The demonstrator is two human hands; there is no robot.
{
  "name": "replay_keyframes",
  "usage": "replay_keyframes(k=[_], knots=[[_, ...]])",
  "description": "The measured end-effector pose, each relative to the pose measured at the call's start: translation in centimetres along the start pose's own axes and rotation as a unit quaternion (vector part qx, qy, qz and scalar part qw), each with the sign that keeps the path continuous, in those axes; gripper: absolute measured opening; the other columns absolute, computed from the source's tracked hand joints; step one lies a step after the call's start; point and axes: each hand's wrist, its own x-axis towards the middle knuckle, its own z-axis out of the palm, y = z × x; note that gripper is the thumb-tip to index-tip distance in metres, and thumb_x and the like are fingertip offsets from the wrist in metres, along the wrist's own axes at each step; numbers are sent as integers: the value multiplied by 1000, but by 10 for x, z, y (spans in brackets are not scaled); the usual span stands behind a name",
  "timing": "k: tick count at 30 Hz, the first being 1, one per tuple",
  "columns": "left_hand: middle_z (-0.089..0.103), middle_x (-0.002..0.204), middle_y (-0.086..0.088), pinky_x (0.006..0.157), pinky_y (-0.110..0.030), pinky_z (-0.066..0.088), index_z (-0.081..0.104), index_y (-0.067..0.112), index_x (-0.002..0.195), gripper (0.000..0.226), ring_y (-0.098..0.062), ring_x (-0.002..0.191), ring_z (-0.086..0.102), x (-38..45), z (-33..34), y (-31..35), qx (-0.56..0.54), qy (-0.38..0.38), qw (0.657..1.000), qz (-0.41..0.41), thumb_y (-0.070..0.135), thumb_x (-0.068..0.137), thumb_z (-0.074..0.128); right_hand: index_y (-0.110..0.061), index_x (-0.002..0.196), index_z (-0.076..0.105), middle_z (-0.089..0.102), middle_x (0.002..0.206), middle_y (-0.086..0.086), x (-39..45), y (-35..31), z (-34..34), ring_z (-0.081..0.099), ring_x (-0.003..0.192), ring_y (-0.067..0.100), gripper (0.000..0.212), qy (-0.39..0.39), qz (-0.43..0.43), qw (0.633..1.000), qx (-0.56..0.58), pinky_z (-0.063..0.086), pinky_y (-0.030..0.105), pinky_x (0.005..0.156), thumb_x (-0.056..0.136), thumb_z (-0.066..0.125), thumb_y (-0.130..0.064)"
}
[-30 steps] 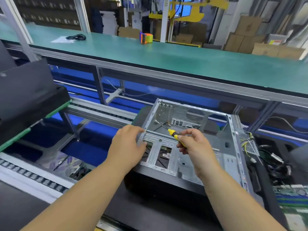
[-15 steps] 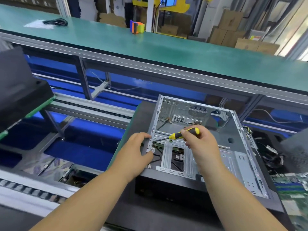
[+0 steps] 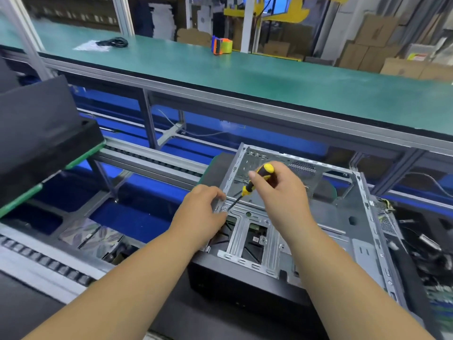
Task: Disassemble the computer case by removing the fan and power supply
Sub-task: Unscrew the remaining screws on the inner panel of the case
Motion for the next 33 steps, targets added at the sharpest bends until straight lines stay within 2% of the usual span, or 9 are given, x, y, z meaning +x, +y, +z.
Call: replay_keyframes(k=[4,7,9,13,20,24,30,33], knots=[[44,114,13,88,-32,47,58,36,107,29,-13,107,47,9,7,10,61,18,998,11,32,83,72,-21,79,57,58,65,-23,9,-4,3,52,61,-1,21,-23,-42,998,-32,38,15,55,92,64,-37],[45,114,12,88,-29,45,59,33,107,26,-12,109,43,7,9,9,78,39,995,41,32,84,71,-22,82,56,65,75,-11,13,-4,5,57,68,5,21,-47,-36,996,-60,49,35,64,93,62,-40],[45,112,12,83,-26,43,58,31,102,21,-10,109,43,7,9,9,86,49,993,60,31,85,71,-21,85,55,67,80,-3,17,-6,6,59,74,17,23,-62,-33,993,-96,51,40,69,94,61,-41],[44,108,13,78,-23,40,54,31,93,21,-10,105,45,6,9,9,88,47,992,72,31,82,72,-19,84,53,61,78,-2,25,-16,6,55,72,16,26,-86,-69,977,-183,48,37,66,94,59,-42],[38,112,16,76,-20,38,56,32,89,18,-7,105,42,6,10,8,101,34,992,69,38,81,72,-20,83,52,59,76,-4,28,-22,7,52,68,12,24,-106,-66,975,-184,38,28,57,94,59,-40],[38,112,16,73,-19,37,56,32,88,18,-6,104,42,6,9,8,102,32,992,68,39,81,72,-27,77,43,51,72,-7,29,-22,8,45,63,7,27,-115,-73,969,-206,31,25,53,94,60,-40],[39,112,16,74,-20,38,58,31,87,16,-6,105,42,4,9,8,96,36,992,69,37,82,71,-23,86,44,55,76,-6,35,-28,8,50,67,11,22,-116,-97,964,-219,42,33,58,93,61,-35],[39,113,16,74,-21,39,57,31,86,15,-5,104,42,5,8,9,95,35,992,71,36,82,71,-19,89,43,54,77,-3,34,-31,11,50,66,14,22,-148,-90,955,-240,41,32,56,96,58,-33]])
